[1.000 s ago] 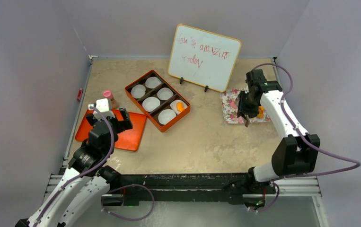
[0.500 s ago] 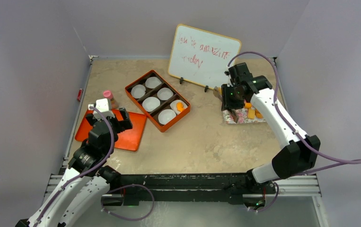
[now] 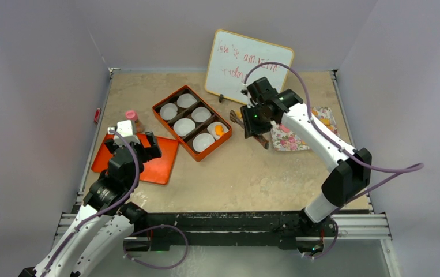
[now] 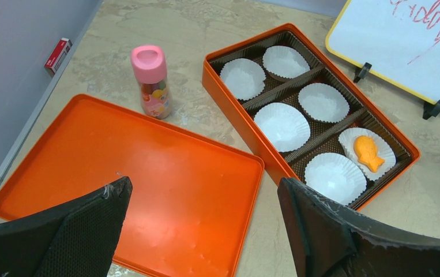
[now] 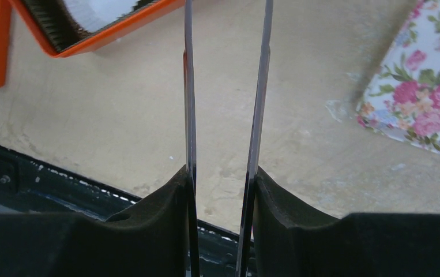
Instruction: Pack the cookies
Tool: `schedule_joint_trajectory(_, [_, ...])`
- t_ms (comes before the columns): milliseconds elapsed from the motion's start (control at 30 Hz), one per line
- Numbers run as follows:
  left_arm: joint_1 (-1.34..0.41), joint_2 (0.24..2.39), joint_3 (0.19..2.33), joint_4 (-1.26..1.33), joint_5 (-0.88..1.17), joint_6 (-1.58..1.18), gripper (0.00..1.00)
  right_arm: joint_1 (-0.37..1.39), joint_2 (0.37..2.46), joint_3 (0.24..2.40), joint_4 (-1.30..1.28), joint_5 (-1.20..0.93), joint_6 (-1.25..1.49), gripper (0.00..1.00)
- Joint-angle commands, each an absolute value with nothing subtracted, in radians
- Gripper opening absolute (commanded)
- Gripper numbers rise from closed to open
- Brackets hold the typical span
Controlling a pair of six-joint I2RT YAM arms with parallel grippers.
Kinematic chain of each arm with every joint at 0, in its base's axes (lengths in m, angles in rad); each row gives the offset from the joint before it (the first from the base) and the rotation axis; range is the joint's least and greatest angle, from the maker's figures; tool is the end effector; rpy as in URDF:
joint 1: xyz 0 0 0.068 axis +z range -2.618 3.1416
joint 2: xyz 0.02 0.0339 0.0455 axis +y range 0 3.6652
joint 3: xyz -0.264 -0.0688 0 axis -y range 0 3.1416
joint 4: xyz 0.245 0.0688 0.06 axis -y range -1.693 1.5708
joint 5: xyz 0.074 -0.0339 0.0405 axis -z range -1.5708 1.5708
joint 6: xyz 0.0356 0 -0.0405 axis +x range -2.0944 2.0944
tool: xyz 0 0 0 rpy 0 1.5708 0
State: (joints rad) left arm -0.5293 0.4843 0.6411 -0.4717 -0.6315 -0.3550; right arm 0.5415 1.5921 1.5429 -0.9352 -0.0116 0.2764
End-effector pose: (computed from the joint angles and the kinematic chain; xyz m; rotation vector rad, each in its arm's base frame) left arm 0.1113 -0.0408 0.3021 -0.2648 1.8042 -0.0273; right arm 0.2859 0.1725 0.3340 -0.3467 2.5658 0.3246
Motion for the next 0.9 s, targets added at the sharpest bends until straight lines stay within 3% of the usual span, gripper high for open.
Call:
schedule_joint_trajectory(0, [-0.521, 0.481, 0.635, -0.433, -0.623, -0.342, 0.97, 0.62, 1.625, 1.628, -0.909, -0.045, 0.284, 0.12])
schedule_joint_trajectory(367, [-0.52, 0.479, 0.635, -0.433, -0.628, -0.341, 0.97, 0.771, 1.777, 1.73, -0.909, -0.075, 0.264, 0.12])
schedule_joint_trajectory(867, [-0.518, 0.475, 0.635, -0.433, -0.63, -0.341, 0.97, 0.836, 1.915, 1.805, -0.977, -0.067, 0.234, 0.16])
